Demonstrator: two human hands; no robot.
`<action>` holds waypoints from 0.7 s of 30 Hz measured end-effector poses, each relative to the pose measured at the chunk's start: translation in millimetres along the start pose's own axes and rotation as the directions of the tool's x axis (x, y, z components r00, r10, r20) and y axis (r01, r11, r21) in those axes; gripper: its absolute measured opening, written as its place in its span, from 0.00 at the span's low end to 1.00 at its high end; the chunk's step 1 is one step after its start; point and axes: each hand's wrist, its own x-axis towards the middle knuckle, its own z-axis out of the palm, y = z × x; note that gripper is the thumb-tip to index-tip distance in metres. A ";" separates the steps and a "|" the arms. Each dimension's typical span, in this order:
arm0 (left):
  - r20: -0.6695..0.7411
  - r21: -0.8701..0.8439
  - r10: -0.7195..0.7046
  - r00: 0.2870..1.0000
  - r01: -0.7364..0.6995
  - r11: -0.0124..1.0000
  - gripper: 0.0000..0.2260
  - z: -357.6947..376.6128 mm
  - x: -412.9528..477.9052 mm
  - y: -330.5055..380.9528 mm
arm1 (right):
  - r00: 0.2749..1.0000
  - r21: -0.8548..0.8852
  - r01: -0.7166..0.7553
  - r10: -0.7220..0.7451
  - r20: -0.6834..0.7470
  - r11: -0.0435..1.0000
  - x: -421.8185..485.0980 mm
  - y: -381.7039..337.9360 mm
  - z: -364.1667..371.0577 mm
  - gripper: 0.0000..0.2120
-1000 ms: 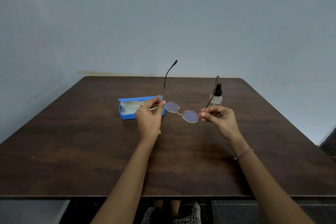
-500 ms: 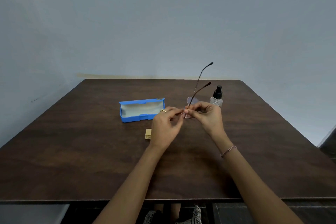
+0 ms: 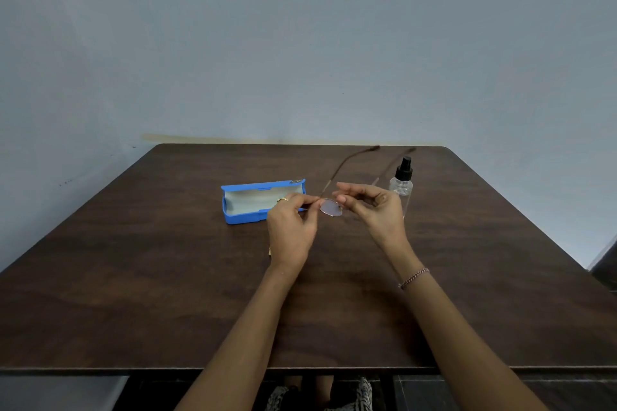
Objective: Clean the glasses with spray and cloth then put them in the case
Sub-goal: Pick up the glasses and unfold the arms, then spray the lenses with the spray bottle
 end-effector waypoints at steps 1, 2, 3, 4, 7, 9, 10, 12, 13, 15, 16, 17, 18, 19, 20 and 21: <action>-0.022 -0.005 -0.021 1.000 0.021 1.000 0.01 -1.1 1.7 -1.6 | 1.000 0.026 -0.013 0.013 0.009 1.000 -1.6 0.9 -2.3 0.10; -0.040 -0.014 -0.041 0.998 0.040 0.999 0.01 -2.1 3.3 -3.4 | 1.000 0.050 -0.019 0.018 0.014 0.999 -3.5 0.4 -5.0 0.10; -0.052 -0.028 -0.059 0.997 0.058 0.998 0.01 -2.9 4.9 -5.0 | 1.000 0.067 -0.008 0.008 0.001 0.998 -5.1 -0.9 -7.9 0.09; -0.058 -0.045 -0.078 0.995 0.076 0.996 0.01 -3.9 6.1 -6.2 | 0.999 0.076 0.022 -0.019 -0.036 0.997 -5.9 -2.7 -11.3 0.08; -0.066 -0.116 -0.155 0.986 0.146 0.982 0.02 -5.4 8.4 -7.3 | 0.942 0.064 0.194 -0.168 -0.291 0.979 -4.2 -8.4 -27.5 0.05; -0.070 -0.174 -0.205 0.976 0.190 0.966 0.03 -6.5 9.0 -7.7 | 0.829 0.028 0.280 -0.227 -0.512 0.960 0.7 -10.5 -43.3 0.06; -0.068 -0.201 -0.227 0.972 0.209 0.957 0.03 -6.7 9.4 -7.9 | 0.765 0.005 0.306 -0.242 -0.597 0.952 3.9 -11.3 -52.2 0.05; -0.054 -0.241 -0.261 0.964 0.241 0.940 0.03 -5.8 10.1 -9.1 | 0.715 -0.092 0.280 -0.271 -0.645 0.956 11.5 -6.7 -72.5 0.03; -0.047 -0.251 -0.272 0.961 0.252 0.934 0.03 -4.8 10.4 -9.6 | 0.748 -0.145 0.222 -0.264 -0.609 0.964 14.1 -3.3 -81.3 0.09; -0.038 -0.275 -0.285 0.958 0.264 0.924 0.02 -2.2 10.7 -9.0 | 0.875 -0.238 0.110 -0.208 -0.438 0.965 19.6 9.8 -96.8 0.25; -0.033 -0.294 -0.294 0.955 0.272 0.916 0.02 -0.8 10.8 -8.3 | 0.927 -0.270 0.077 -0.168 -0.334 0.960 21.0 16.4 -99.7 0.32; -0.029 -0.308 -0.303 0.953 0.280 0.909 0.02 0.5 10.7 -7.6 | 0.964 -0.285 0.059 -0.129 -0.234 0.957 21.3 21.7 -98.6 0.37; -0.026 -0.316 -0.312 0.950 0.288 0.904 0.02 2.0 11.2 -6.9 | 0.984 -0.294 0.053 -0.100 -0.147 0.954 21.3 26.0 -95.4 0.40; -0.025 -0.325 -0.313 0.949 0.289 0.900 0.03 3.5 11.8 -5.9 | 0.993 -0.316 0.055 -0.085 -0.082 0.947 22.0 29.8 -91.5 0.42; -0.023 -0.337 -0.306 0.952 0.281 0.899 0.05 5.6 13.1 -5.3 | 0.995 -0.355 0.068 -0.088 -0.041 0.932 23.1 31.5 -87.4 0.42; -0.020 -0.346 -0.293 0.956 0.269 0.899 0.06 8.4 15.3 -4.6 | 0.995 -0.399 0.084 -0.101 -0.021 0.913 24.8 32.9 -85.3 0.41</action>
